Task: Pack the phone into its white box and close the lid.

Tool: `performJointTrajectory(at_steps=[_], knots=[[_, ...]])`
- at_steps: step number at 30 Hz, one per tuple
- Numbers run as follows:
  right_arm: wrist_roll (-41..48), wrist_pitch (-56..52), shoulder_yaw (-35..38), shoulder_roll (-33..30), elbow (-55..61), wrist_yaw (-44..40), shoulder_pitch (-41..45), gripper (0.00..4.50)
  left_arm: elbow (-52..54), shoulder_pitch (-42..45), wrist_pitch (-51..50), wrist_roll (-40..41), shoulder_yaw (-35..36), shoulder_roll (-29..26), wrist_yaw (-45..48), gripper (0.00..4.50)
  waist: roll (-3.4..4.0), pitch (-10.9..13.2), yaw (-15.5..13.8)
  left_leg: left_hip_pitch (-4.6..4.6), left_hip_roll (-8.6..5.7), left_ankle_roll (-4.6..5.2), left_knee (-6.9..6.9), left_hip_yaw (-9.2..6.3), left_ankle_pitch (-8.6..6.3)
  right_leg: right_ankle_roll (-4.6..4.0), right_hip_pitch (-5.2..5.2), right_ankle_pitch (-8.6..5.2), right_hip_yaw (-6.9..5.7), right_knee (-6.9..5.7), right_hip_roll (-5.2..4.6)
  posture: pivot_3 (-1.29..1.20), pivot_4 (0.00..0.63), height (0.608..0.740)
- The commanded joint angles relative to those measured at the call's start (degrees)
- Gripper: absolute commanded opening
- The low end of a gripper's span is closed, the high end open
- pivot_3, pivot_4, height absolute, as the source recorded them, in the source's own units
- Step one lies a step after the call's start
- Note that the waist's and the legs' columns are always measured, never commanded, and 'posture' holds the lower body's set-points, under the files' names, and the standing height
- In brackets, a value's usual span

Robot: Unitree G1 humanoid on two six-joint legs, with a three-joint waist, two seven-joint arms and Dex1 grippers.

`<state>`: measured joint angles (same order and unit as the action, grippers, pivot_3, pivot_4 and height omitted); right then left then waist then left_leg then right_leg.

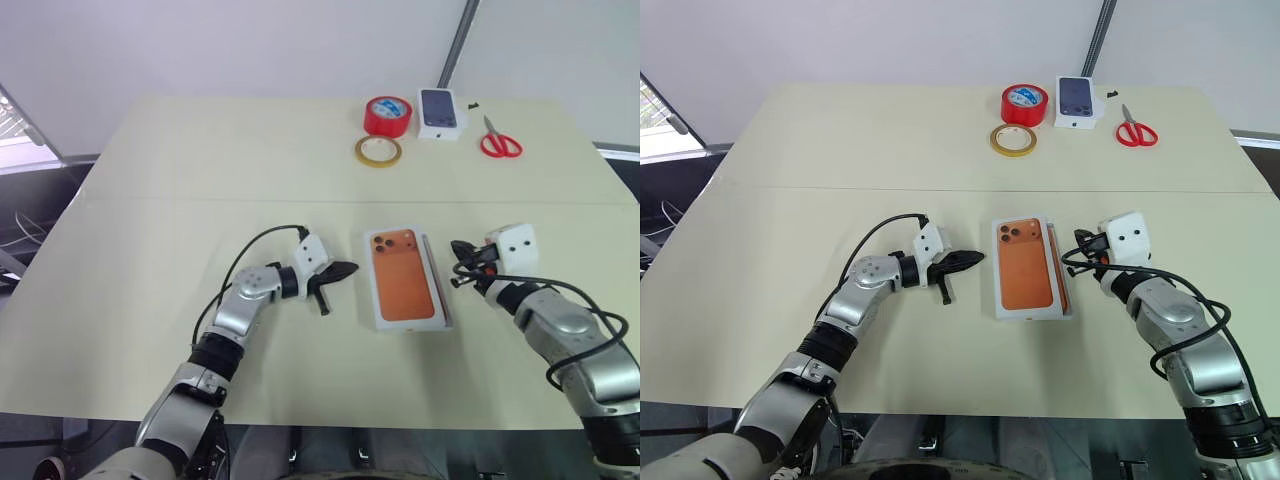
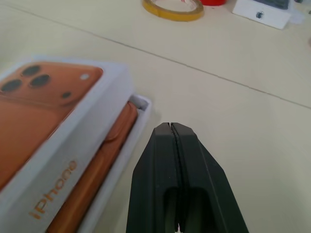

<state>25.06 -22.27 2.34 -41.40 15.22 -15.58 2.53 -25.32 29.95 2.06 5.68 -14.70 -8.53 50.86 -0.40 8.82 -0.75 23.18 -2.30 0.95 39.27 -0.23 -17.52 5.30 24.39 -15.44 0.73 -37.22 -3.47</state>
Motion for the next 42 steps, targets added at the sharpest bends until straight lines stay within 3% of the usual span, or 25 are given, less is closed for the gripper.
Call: performJointTrajectory(at_steps=[1,7,33,42], knots=[[-3.91,2.33,-1.06,0.29,2.65,-3.5,-0.87,0.02,0.9,0.23,-0.57,-1.06,-2.08,1.54,0.03,0.0,0.0,0.0,-0.02,0.0,0.0,0.0,0.0,0.0,0.0,0.0,0.0,0.0,0.0,0.0,0.0,0.0,0.15,0.74],[-5.01,1.63,1.18,2.19,3.66,-5.24,-0.87,0.02,-0.93,1.47,-0.87,-3.22,-4.44,3.36,0.48,0.0,0.01,-0.01,-0.13,-0.01,-0.04,0.0,0.01,0.0,0.0,0.0,-0.02,0.0,0.0,0.0,-0.02,0.0,0.15,0.74],[-14.58,0.82,3.28,4.04,3.38,-7.55,-4.02,0.02,-6.2,7.62,2.68,0.13,-0.52,10.32,1.09,0.0,0.01,-0.01,-0.06,-0.02,-0.07,-0.01,0.02,0.0,0.01,0.0,-0.02,0.0,-0.01,-0.04,-0.01,0.0,0.15,0.74],[-17.09,-0.01,2.16,5.24,3.0,-8.46,-2.3,0.02,-7.16,5.57,4.37,-3.54,-3.15,7.87,1.27,0.0,0.0,-0.02,0.11,-0.07,-0.07,-0.03,0.02,0.0,0.02,0.0,-0.03,0.0,0.0,-0.08,-0.01,0.0,0.15,0.74]])
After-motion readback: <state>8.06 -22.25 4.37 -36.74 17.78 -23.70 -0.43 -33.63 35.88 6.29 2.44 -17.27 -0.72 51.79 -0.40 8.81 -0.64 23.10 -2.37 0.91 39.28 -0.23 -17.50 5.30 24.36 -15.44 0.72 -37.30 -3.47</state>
